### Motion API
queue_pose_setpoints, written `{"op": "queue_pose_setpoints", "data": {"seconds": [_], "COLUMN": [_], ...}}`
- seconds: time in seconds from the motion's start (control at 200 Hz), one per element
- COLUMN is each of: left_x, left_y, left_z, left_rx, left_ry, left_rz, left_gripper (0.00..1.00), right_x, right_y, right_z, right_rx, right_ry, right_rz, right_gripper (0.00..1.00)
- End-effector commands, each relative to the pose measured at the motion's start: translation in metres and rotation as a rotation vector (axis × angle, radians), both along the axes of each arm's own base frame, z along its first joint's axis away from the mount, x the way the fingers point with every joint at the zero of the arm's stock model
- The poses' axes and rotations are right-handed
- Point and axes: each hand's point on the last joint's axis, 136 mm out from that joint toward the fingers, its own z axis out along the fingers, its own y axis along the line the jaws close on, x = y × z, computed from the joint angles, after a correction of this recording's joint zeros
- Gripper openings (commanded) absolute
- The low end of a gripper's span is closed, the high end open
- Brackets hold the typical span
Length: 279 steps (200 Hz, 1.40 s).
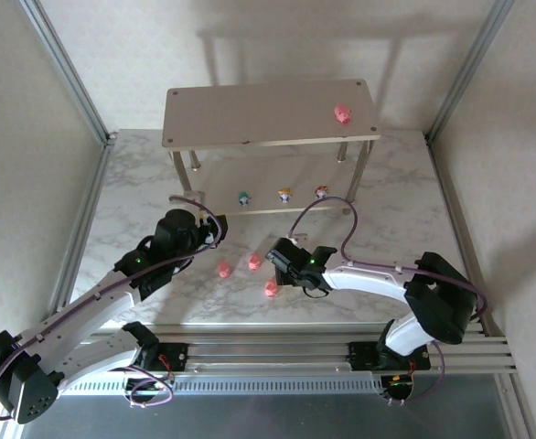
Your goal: Place and organize the plastic toys onto the shelf
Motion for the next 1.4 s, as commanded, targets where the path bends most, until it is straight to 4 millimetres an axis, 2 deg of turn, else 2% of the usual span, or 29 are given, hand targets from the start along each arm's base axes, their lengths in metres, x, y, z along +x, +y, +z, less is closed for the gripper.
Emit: {"op": "queue_pose_setpoints", "data": {"seconds": [0.0, 0.18, 0.526, 0.701, 0.891, 1.141, 1.261, 1.392], "left_x": [0.001, 0.002, 0.005, 0.007, 0.008, 0.007, 0.007, 0.007], "left_y": [0.002, 0.006, 0.012, 0.013, 0.012, 0.013, 0.013, 0.013], "left_z": [-0.003, -0.008, -0.014, -0.017, -0.017, -0.015, -0.013, -0.01], "left_rx": [0.019, 0.028, 0.024, 0.025, 0.021, 0.01, 0.004, -0.002], "left_ry": [-0.012, -0.005, 0.003, 0.011, 0.013, 0.01, 0.008, 0.004], "left_rz": [0.003, 0.011, 0.019, 0.019, 0.017, 0.017, 0.017, 0.016], "left_gripper": [0.58, 0.59, 0.59, 0.59, 0.58, 0.58, 0.58, 0.58], "right_x": [0.013, 0.021, 0.032, 0.032, 0.03, 0.025, 0.024, 0.027], "right_y": [-0.002, -0.002, -0.001, -0.003, -0.008, -0.015, -0.019, -0.021], "right_z": [-0.002, -0.014, -0.018, -0.021, -0.025, -0.029, -0.028, -0.01], "right_rx": [-0.023, -0.025, -0.001, 0.007, 0.016, 0.02, 0.017, 0.016], "right_ry": [-0.022, 0.001, 0.01, 0.023, 0.033, 0.051, 0.05, 0.01], "right_rz": [-0.036, -0.048, -0.046, -0.044, -0.054, -0.057, -0.06, -0.048], "right_gripper": [0.63, 0.6, 0.56, 0.47, 0.43, 0.28, 0.22, 0.21]}}
